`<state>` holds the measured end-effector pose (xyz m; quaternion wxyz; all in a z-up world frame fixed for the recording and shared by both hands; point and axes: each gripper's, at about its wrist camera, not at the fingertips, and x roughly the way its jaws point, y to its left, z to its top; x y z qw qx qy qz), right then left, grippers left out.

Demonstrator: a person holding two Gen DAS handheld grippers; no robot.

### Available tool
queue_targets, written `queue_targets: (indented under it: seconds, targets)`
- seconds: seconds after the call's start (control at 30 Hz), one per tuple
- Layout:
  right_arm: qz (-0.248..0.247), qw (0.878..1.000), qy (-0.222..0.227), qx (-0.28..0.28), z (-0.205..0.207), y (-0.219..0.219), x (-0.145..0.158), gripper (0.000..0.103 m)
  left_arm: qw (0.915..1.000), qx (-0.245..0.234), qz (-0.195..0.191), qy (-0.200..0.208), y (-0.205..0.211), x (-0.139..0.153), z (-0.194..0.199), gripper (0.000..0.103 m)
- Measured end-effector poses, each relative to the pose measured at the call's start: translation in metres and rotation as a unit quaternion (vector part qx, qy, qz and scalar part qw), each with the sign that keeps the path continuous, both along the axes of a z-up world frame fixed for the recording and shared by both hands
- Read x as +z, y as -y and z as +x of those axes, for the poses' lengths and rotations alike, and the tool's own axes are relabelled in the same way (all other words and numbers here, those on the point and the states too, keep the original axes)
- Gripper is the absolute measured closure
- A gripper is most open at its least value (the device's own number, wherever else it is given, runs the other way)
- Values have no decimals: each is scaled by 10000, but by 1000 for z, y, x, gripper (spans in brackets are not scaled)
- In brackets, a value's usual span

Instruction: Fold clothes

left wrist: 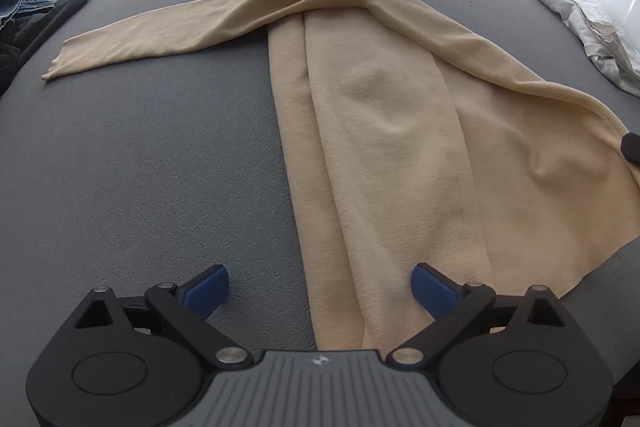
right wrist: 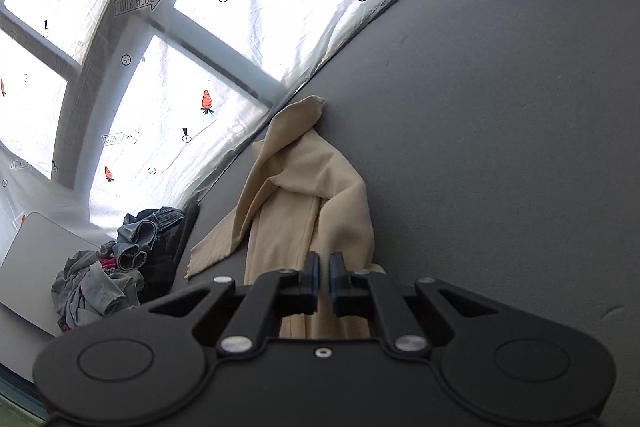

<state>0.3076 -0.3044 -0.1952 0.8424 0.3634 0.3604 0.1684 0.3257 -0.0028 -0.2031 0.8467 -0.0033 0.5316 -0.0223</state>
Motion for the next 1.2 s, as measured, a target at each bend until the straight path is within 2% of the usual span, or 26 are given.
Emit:
queue_targets:
  seconds: [0.13, 0.37, 0.47, 0.6, 0.67, 0.87, 0.93, 0.97, 1.0, 1.1, 1.2]
  targets:
    - [268, 9989, -83, 381, 5, -21, -3, 97, 10000, -26, 16, 12, 0, -1, 1, 3]
    - [670, 9923, -537, 896, 14, -56, -27, 99, 9999, -159, -8, 36, -2, -1, -1, 0]
    - [571, 9908, -719, 997, 14, -67, -36, 100, 9998, -214, -14, 60, -2, -2, -2, 0]
    - [116, 9885, -1191, 924, 14, -74, -54, 100, 9995, -291, -19, 97, -3, -2, -4, 0]
    - [103, 9881, -1276, 851, 14, -72, -56, 103, 9993, -346, -30, 119, -4, -2, -5, 0]
    - [43, 9918, -1032, 759, 15, -64, -35, 92, 9991, -386, -147, 68, -10, 0, -5, 0]
    - [4, 9945, -792, 680, 17, -58, -22, 78, 9992, -322, -244, -20, -15, 3, -3, 0]
    - [-53, 9958, -666, 633, 18, -55, -15, 74, 9992, -271, -303, -50, -18, 4, -2, 1]
    - [-101, 9967, -568, 576, 20, -52, -9, 70, 9991, -171, -386, -45, -24, 7, -1, 2]
    - [-145, 9985, -415, 322, 33, -41, 4, 70, 9973, 315, -659, 103, -49, 18, 4, 2]
    - [-212, 9989, -416, 80, 53, -30, 10, 70, 9918, 942, -809, 298, -77, 27, 15, 2]
